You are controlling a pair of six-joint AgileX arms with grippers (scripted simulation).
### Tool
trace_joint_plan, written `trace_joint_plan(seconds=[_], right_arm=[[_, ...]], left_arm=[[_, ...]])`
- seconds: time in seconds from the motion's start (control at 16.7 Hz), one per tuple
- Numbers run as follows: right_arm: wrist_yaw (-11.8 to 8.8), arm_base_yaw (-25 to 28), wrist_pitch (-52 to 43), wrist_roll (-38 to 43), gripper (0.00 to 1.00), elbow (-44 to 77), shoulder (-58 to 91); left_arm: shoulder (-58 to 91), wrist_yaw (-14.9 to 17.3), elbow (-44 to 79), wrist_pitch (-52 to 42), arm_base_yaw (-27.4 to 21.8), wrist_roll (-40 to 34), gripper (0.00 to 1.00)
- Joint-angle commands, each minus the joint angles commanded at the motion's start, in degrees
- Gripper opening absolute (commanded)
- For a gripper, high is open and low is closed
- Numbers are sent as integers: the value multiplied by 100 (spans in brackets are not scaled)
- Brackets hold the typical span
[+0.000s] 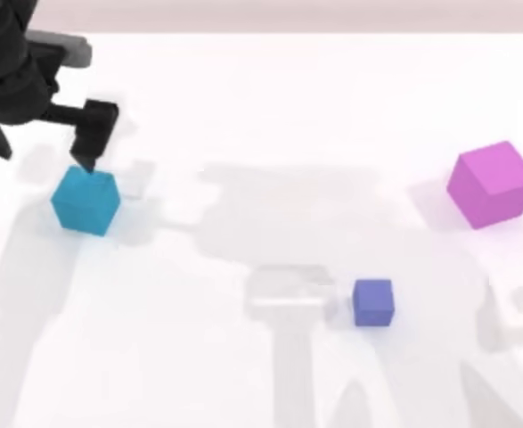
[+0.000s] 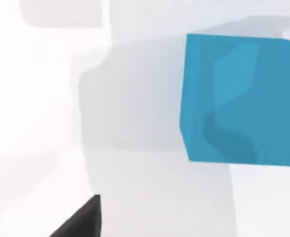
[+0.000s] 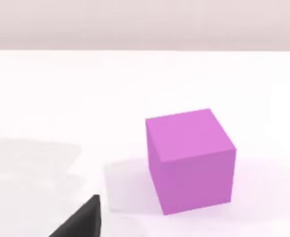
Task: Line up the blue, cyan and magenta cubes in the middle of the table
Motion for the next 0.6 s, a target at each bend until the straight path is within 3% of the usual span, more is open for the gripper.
trace_joint_plan(seconds=[0.24, 0.6], right_arm=[[29, -673, 644, -311, 100, -498, -844], [32, -783, 741, -352, 100, -558, -982]], left_arm=[[937, -3, 934, -546, -74, 50, 100], [1069, -4, 1066, -615, -53, 55, 100]])
